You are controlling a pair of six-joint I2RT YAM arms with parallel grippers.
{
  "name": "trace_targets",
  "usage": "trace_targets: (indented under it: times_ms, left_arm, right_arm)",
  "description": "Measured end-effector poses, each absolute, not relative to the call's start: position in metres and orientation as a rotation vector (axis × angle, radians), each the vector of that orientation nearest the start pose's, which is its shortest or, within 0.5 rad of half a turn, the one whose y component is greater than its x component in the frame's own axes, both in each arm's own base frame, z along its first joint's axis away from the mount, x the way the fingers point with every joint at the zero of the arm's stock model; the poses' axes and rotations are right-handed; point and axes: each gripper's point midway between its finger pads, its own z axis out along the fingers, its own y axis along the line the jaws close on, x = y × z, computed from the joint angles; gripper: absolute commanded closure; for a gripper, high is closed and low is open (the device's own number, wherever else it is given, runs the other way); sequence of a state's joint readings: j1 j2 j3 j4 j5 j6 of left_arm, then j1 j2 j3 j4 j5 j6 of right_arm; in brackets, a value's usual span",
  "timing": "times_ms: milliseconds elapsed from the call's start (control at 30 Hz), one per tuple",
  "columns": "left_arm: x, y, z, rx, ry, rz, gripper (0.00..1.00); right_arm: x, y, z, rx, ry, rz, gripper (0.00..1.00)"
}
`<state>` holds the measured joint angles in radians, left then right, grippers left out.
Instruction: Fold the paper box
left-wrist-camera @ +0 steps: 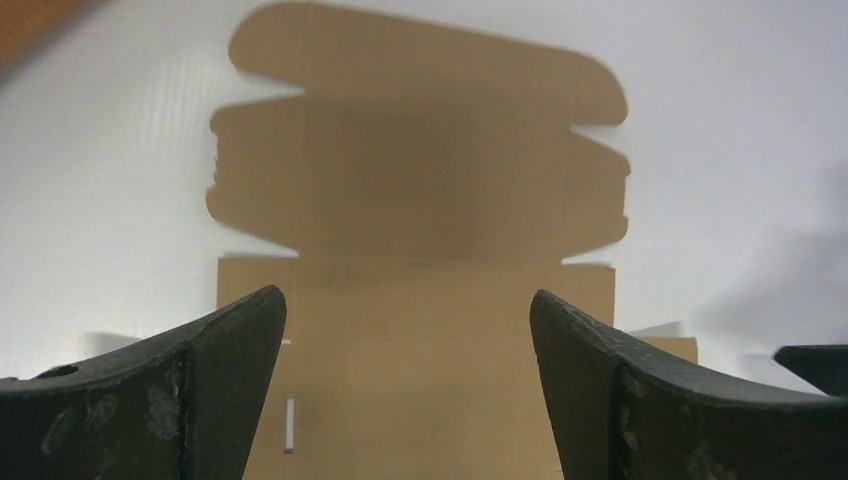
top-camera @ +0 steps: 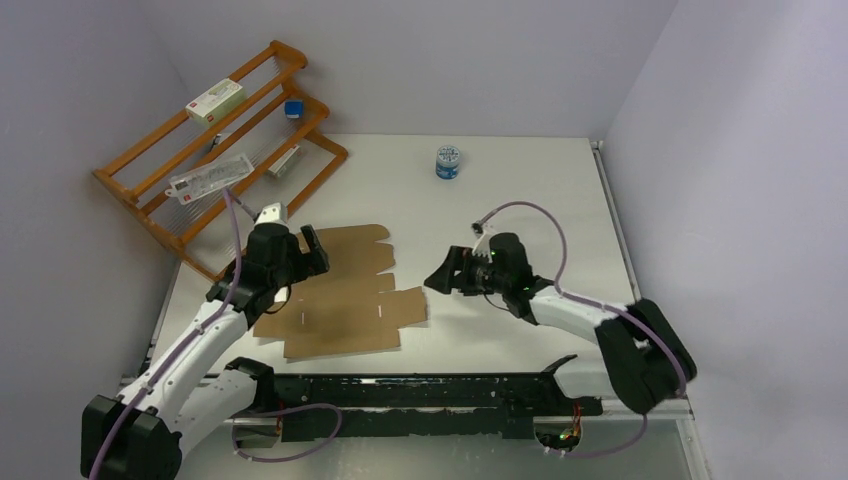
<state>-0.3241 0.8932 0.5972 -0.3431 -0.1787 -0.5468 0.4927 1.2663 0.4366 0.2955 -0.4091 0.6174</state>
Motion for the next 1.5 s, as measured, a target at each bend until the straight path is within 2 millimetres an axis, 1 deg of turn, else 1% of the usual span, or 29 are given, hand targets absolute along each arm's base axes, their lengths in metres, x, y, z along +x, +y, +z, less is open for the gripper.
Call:
trace_targets:
  times_ms: [67,167,233,333,433,533,600,633,733,800,867,900,967,1133,1267,1367,1500]
  left_arm:
    - [0.269,-0.084,0.114,-0.359,2.218,-0.306,0.03]
    - [0.264,-0.088,0.097,-0.375,2.268,-0.327,0.03]
    - [0.263,-0.091,0.092,-0.376,2.287,-0.339,0.03]
    - [0.264,-0.096,0.087,-0.374,2.297,-0.368,0.03]
    - [0.263,-0.1,0.083,-0.37,2.3,-0.397,0.03]
    - [0.262,-0.103,0.08,-0.366,2.307,-0.417,0.03]
    - [0.263,-0.105,0.08,-0.361,2.308,-0.426,0.03]
    - [0.264,-0.107,0.081,-0.358,2.306,-0.435,0.03]
    - [0.265,-0.111,0.083,-0.344,2.298,-0.465,0.03]
    - [0.266,-0.115,0.087,-0.332,2.287,-0.493,0.03]
    - [0.267,-0.118,0.091,-0.321,2.274,-0.517,0.03]
    - [0.267,-0.12,0.094,-0.315,2.264,-0.53,0.03]
    - [0.269,-0.122,0.1,-0.303,2.242,-0.552,0.03]
    - [0.271,-0.129,0.109,-0.275,2.212,-0.604,0.03]
    - [0.273,-0.137,0.11,-0.252,2.209,-0.648,0.03]
    - [0.274,-0.142,0.107,-0.243,2.222,-0.674,0.03]
    - [0.275,-0.147,0.103,-0.237,2.234,-0.704,0.03]
  right_arm:
    - [0.239,0.247,0.068,-0.14,2.289,1.098,0.18]
    - [0.23,0.257,0.047,-0.149,2.362,1.127,0.25]
    - [0.226,0.263,0.037,-0.153,2.391,1.157,0.3]
    - [0.229,0.273,0.037,-0.169,2.388,1.203,0.35]
    - [0.23,0.282,0.034,-0.179,2.386,1.253,0.43]
    - [0.229,0.287,0.031,-0.176,2.389,1.294,0.54]
    - [0.228,0.288,0.028,-0.168,2.396,1.31,0.63]
    - [0.228,0.289,0.027,-0.165,2.399,1.316,0.66]
    - [0.229,0.29,0.025,-0.141,2.402,1.327,0.8]
    - [0.231,0.288,0.026,-0.119,2.39,1.334,0.87]
    - [0.235,0.283,0.028,-0.087,2.378,1.334,0.91]
    - [0.238,0.278,0.029,-0.062,2.369,1.331,0.95]
    - [0.245,0.267,0.033,-0.003,2.345,1.325,1.0]
    - [0.265,0.238,0.045,0.112,2.277,1.296,1.0]
    - [0.277,0.211,0.051,0.214,2.225,1.244,1.0]
    - [0.282,0.191,0.055,0.286,2.193,1.197,1.0]
    - [0.285,0.172,0.058,0.341,2.171,1.136,0.99]
